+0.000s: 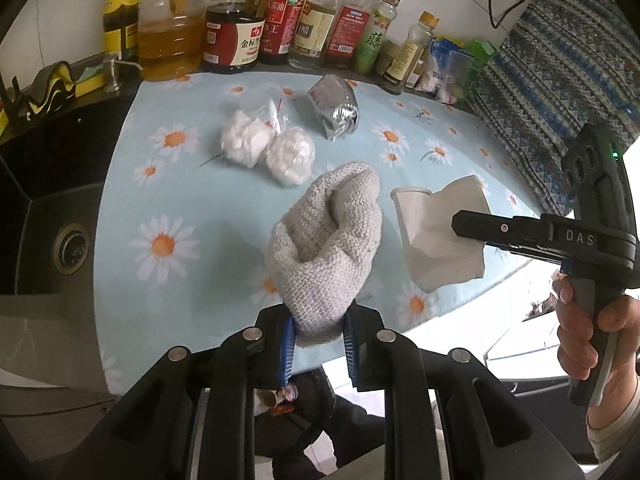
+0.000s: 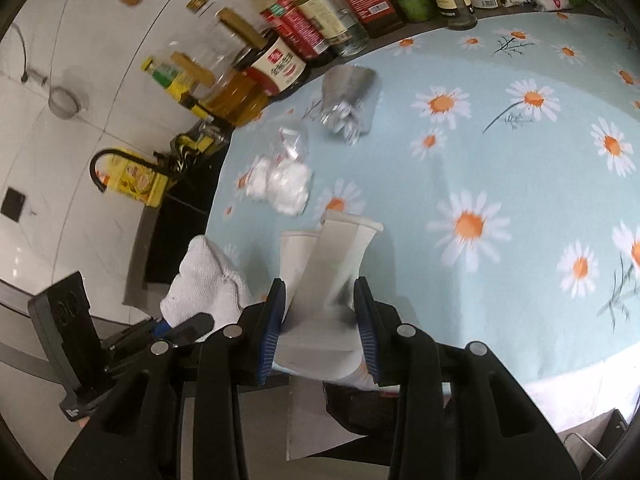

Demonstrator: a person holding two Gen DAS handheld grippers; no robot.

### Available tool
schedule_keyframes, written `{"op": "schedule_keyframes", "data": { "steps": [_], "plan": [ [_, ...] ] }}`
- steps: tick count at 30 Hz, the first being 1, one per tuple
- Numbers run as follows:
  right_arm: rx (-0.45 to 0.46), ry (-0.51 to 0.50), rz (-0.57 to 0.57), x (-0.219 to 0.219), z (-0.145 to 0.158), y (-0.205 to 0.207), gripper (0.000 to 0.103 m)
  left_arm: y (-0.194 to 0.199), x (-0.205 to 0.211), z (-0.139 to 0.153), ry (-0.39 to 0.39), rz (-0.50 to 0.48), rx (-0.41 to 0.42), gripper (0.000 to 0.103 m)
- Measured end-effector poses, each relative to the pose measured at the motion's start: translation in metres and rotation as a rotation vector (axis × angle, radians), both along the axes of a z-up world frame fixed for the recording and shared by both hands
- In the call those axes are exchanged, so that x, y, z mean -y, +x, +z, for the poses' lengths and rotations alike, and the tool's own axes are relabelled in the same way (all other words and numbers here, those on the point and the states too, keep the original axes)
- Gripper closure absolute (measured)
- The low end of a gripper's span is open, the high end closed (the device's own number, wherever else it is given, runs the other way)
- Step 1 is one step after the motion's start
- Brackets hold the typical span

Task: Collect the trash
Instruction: 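Carry the grey sock and white tissue down over the black trash bin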

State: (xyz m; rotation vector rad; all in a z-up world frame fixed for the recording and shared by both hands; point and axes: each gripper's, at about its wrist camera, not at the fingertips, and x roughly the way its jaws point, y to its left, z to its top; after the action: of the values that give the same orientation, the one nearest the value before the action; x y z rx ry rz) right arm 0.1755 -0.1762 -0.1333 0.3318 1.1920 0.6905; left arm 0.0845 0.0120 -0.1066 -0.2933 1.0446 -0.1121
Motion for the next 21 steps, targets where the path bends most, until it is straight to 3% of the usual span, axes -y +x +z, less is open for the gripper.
{"op": "schedule_keyframes", "data": {
  "steps": [10,21],
  "plan": [
    [-0.023,-0.041,0.027,-0.031,-0.011,-0.079,0.066,-0.059,-0.012,-0.011,-0.030,-0.044,-0.016,0.084],
    [-0.087,-0.115,0.041,-0.052,-0.057,-0.131,0.066,-0.106,-0.019,-0.046,-0.057,-0.062,-0.087,0.084]
  ]
}}
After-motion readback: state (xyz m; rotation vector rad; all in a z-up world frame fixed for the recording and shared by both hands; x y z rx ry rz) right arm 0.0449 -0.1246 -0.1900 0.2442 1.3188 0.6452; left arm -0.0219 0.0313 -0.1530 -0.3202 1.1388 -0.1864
